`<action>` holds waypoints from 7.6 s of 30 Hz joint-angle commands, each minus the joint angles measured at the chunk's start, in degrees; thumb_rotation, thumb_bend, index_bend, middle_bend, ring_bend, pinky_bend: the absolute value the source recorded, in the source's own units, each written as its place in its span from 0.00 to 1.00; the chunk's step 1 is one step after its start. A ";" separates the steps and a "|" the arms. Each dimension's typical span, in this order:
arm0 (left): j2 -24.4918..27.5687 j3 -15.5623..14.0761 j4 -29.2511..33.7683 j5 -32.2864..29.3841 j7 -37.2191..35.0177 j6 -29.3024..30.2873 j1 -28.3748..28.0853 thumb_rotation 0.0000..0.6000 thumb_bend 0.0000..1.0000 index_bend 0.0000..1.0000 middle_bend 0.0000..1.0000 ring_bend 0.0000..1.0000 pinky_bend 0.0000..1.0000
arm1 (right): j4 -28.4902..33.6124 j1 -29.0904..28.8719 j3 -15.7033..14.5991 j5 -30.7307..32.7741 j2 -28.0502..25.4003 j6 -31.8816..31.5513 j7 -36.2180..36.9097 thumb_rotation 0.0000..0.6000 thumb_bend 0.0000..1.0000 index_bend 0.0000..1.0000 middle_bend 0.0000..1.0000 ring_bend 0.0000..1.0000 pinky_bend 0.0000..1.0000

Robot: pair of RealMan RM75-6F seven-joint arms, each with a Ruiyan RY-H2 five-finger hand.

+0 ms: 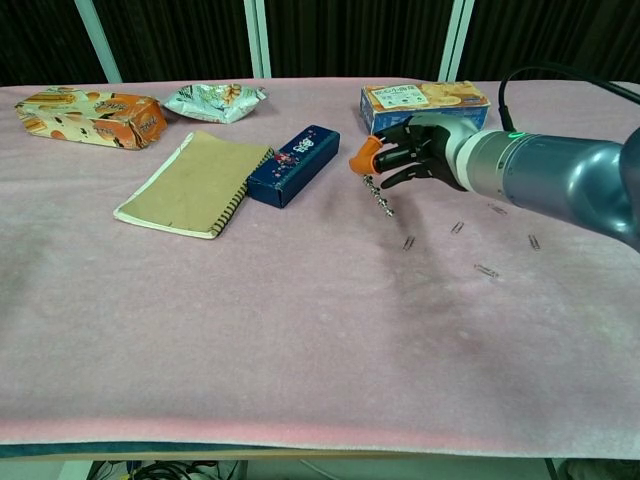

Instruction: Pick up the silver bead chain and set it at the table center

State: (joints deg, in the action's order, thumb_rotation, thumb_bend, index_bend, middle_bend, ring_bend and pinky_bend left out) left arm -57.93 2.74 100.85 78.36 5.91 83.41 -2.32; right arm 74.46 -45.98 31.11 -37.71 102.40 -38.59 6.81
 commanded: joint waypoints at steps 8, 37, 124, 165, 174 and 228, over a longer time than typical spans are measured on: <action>0.14 -0.01 -0.02 0.13 -0.24 0.19 0.08 1.00 0.22 0.12 0.00 0.00 0.00 | -6.47 -0.29 -1.64 -4.47 3.28 0.37 4.26 0.97 0.34 0.61 0.00 0.06 0.21; -0.23 -0.58 0.47 1.04 0.99 0.46 0.14 1.00 0.22 0.12 0.00 0.00 0.00 | -7.80 4.47 -5.11 -14.70 2.14 2.65 16.81 0.98 0.34 0.61 0.02 0.06 0.19; -1.55 -0.49 0.76 0.14 4.48 0.74 0.00 1.00 0.22 0.12 0.00 0.00 0.00 | -14.47 6.12 -5.11 -26.68 -0.93 1.30 36.77 0.98 0.34 0.61 0.04 0.06 0.30; -1.70 -0.80 1.75 2.16 4.95 3.33 1.02 1.00 0.22 0.13 0.00 0.00 0.00 | -28.15 4.10 -5.44 -26.05 0.21 6.91 41.91 0.98 0.34 0.61 0.04 0.06 0.29; -1.62 -1.16 1.52 3.16 4.69 3.76 1.35 1.00 0.22 0.13 0.00 0.00 0.00 | -26.25 5.29 -6.36 -29.73 -1.56 5.31 46.24 0.98 0.34 0.61 0.04 0.06 0.29; -1.51 -3.07 2.29 7.02 4.52 2.58 1.29 1.00 0.22 0.13 0.00 0.00 0.00 | -16.71 13.72 -14.15 -34.57 -7.87 -3.57 51.60 0.97 0.34 0.61 0.04 0.06 0.28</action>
State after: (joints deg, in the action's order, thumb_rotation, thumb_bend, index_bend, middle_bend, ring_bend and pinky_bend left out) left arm -59.45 -0.34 103.15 85.39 10.41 85.97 -1.05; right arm 57.84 -32.27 17.03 -72.19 94.46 -42.10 58.30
